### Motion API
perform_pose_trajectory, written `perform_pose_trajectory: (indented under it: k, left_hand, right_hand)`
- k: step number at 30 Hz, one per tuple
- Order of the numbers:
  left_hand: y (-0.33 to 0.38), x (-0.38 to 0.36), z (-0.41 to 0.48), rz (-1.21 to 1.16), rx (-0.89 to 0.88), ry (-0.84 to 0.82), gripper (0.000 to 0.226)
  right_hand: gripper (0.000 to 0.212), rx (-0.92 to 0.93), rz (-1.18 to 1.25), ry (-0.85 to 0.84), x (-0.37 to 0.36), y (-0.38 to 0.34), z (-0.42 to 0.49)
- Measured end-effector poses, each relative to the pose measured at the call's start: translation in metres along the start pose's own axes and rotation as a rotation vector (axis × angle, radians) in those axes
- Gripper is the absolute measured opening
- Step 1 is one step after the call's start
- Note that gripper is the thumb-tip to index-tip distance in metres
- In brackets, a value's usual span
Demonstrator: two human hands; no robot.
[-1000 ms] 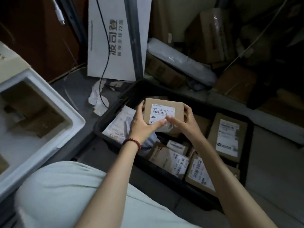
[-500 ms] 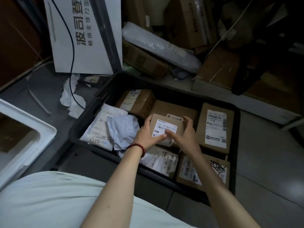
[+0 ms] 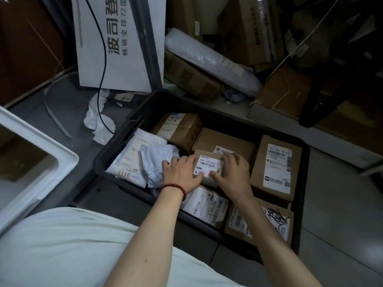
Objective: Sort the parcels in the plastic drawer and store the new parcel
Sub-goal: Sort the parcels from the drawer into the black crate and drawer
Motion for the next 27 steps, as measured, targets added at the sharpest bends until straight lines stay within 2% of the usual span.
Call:
perform_pose_trajectory:
  k: [4, 10, 14, 18, 23, 27]
  left_hand:
    - [-0.011, 0.013, -0.008, 0.008, 0.114, 0.115, 0.059]
    - [-0.039, 0.033, -0.034, -0.023, 0.3, 0.176, 0.053]
    - [-0.067, 0.058, -0.056, -0.036, 0.421, 0.277, 0.05]
    - [-0.101, 0.095, -0.086, -0.071, 0.522, 0.376, 0.044]
    - [-0.158, 0.136, -0.154, -0.138, 0.705, 0.525, 0.036]
    - [-0.186, 0.16, -0.198, -0.314, 0.812, 0.71, 0.03]
  right_hand:
    - [0.07, 0.092, -0.083, -0.004, 0.002, -0.016, 0.0]
    - [0.059, 0.242, -0.129, -0.02, 0.002, -0.058, -0.006]
    - [0.054, 0.426, -0.104, -0.063, 0.0, -0.103, -0.019]
    - [0.057, 0.57, -0.184, -0.102, -0.004, -0.153, -0.03]
    - [0.054, 0.76, -0.215, -0.136, -0.014, -0.225, -0.057]
    - [0.053, 0.924, -0.173, -0.181, -0.031, -0.288, -0.097]
Point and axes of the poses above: each hand's wrist, its own z-axis towards the middle knuckle, its own x-axis out of the back of the hand, y = z × x, the point moved 2 cm from there along z, towards the middle knuckle, and after that the axes turned 2 degrees about y, right-handed, at the moved point
